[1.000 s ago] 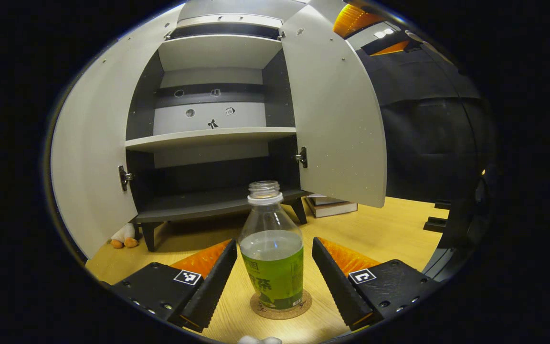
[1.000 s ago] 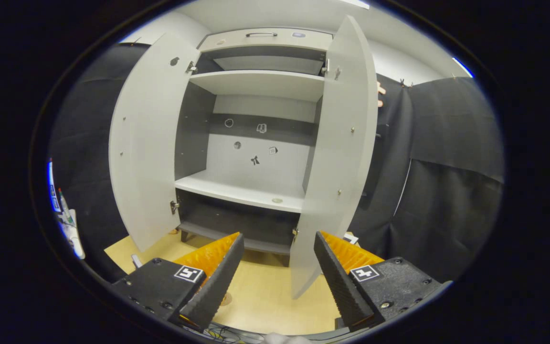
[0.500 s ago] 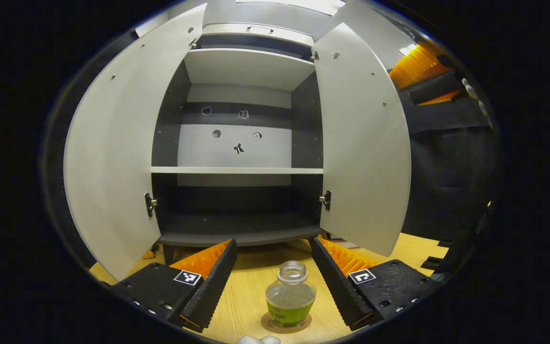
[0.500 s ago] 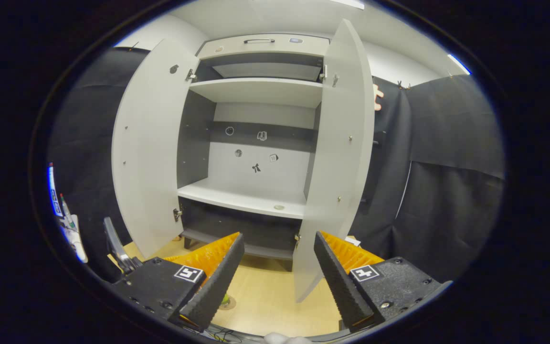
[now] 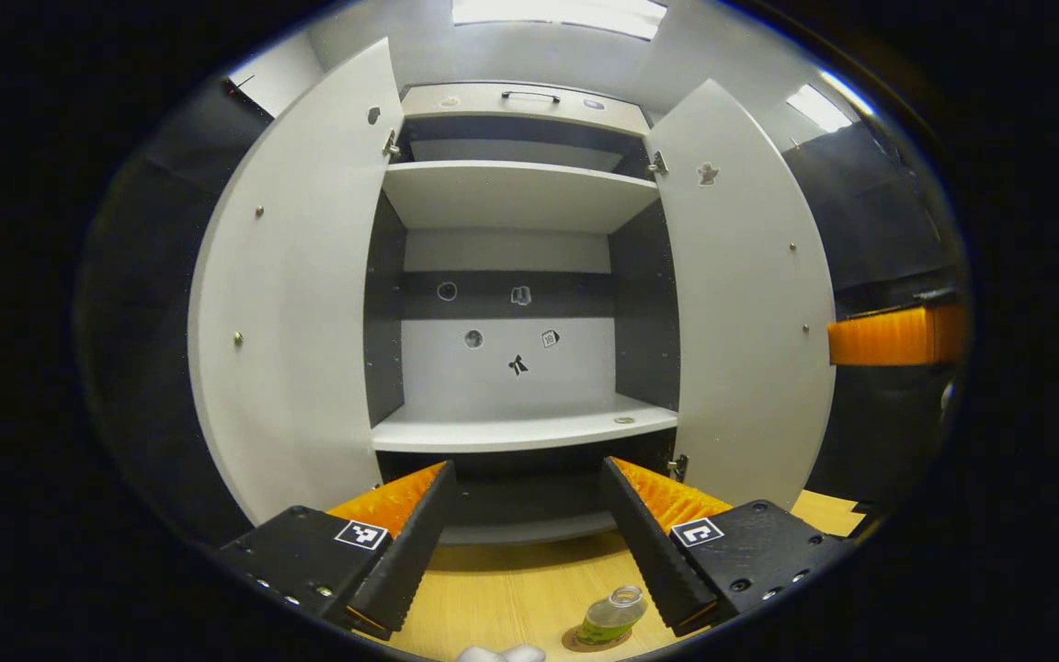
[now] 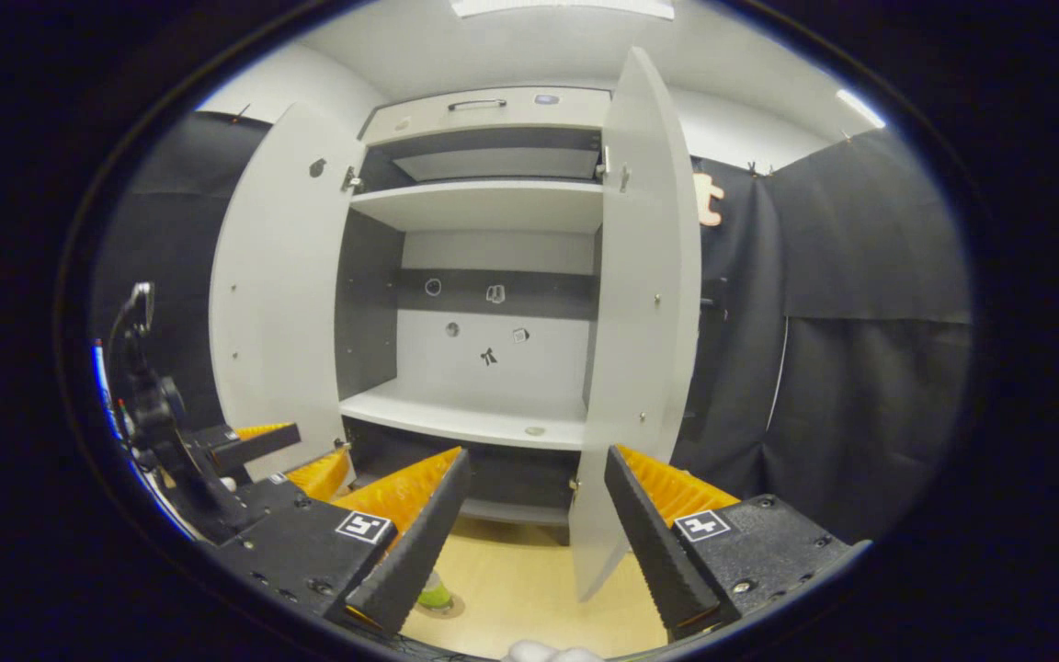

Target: Grasp the bottle in the cabinet with the left hand and place it on the coaster, then close the right door with the right hand and the left door with the left hand.

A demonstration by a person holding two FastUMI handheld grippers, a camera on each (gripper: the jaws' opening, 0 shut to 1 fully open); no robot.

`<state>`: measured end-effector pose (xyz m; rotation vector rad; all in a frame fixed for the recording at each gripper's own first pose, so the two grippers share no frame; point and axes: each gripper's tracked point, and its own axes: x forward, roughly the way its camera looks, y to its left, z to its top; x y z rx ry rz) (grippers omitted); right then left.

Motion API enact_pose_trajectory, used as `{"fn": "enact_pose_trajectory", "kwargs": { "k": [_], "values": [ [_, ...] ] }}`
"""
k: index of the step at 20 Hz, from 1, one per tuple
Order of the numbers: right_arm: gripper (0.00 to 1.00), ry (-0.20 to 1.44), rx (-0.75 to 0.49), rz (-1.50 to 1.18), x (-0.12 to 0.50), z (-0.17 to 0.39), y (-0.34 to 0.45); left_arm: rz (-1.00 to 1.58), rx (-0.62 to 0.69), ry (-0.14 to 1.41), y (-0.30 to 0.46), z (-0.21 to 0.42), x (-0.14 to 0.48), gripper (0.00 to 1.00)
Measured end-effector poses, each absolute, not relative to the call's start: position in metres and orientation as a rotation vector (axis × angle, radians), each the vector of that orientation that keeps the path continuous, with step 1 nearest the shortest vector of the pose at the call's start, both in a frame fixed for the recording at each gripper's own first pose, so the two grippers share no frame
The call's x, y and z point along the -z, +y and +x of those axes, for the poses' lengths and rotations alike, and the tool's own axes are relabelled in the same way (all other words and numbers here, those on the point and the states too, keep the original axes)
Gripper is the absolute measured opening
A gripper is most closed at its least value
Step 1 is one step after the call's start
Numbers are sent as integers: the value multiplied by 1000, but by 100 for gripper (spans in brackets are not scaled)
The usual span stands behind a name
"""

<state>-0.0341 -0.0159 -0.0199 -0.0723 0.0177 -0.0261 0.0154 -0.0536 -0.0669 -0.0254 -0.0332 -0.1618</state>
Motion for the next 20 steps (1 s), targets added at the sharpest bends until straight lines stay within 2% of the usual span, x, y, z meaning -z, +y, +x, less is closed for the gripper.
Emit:
{"fn": "enact_pose_trajectory", "kwargs": {
  "k": [5, 9, 17, 20],
  "values": [
    [95, -3, 56, -49, 12, -33, -40, -13, 66, 2, -9, -14, 37, 96],
    [97, 20, 90, -20, 20, -32, -65, 23, 4, 21, 13, -37, 37, 96],
    [97, -34, 192, -38, -25, -35, -173, 5, -39, 49, 1, -51, 34, 96],
    [95, -35, 187, -24, -36, -20, -203, 22, -59, 49, -12, -53, 29, 96]
  ]
}}
